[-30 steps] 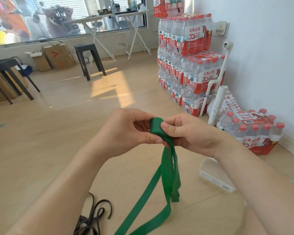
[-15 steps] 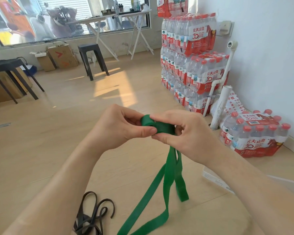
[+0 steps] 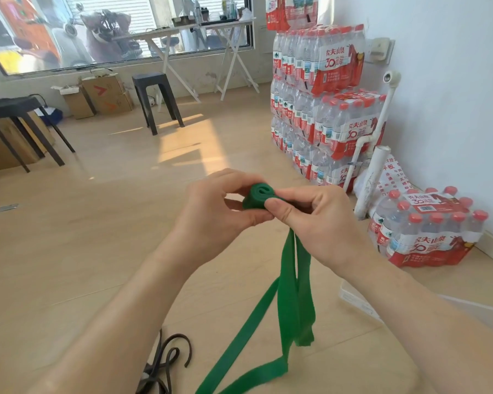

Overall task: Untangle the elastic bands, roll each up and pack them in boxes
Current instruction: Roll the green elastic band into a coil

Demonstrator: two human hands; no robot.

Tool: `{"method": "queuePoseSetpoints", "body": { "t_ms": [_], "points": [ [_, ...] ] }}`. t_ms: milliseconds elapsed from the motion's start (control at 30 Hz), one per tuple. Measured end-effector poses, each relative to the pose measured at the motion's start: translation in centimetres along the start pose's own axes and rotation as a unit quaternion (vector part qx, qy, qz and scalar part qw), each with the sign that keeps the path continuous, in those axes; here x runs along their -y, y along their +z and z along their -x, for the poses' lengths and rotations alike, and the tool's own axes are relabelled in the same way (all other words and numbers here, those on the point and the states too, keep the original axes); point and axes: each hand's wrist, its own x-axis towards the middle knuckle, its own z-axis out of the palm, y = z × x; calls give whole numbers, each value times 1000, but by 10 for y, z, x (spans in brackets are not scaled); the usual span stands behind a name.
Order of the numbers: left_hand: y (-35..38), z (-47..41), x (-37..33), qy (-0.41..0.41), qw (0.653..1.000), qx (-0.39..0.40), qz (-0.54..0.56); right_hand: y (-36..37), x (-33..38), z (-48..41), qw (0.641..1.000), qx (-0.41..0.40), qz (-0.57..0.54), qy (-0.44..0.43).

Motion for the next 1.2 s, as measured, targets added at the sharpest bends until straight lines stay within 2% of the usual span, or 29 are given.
{"method": "queuePoseSetpoints", "body": {
  "t_ms": [67,167,267,367,433,500,567,633,767,867,1067,1133,1200],
  "points": [
    [1,1,-1,-25,1000,-14,8,-1,-1,-1,1000,12,9,18],
    [0,2,-1,-45,999,25,-17,-6,-5,-5,994,60,49,73],
    [-4,0,-5,-89,994,57,27,-7,-6,-5,983,119,-6,143],
    [-7,-2,-9,-132,983,78,99,-8,-5,-6,977,104,-71,175],
    [-7,-3,-9,-131,982,95,97,-8,-6,-6,976,94,-75,179],
    [-8,-2,-11,-119,984,118,59,-8,-5,-5,976,94,-61,186],
    [-11,-2,-13,-76,986,137,-56,-8,-4,-5,975,99,-51,190],
    [-13,-3,-14,-21,973,144,-178,-9,-4,-5,975,104,-45,192],
    [-9,0,-19,-9,958,179,-224,-7,-1,-4,972,125,-1,197],
    [-7,2,-19,-39,960,199,-193,-8,-2,-5,969,151,24,196],
    [-4,1,-9,-100,977,156,-103,-18,-3,-7,936,257,-10,240],
    [-4,0,-7,-122,981,129,-73,-24,-1,-7,938,257,0,231],
    [-7,-2,-5,-149,982,107,-38,-24,-1,-7,955,223,53,188]
  ]
}}
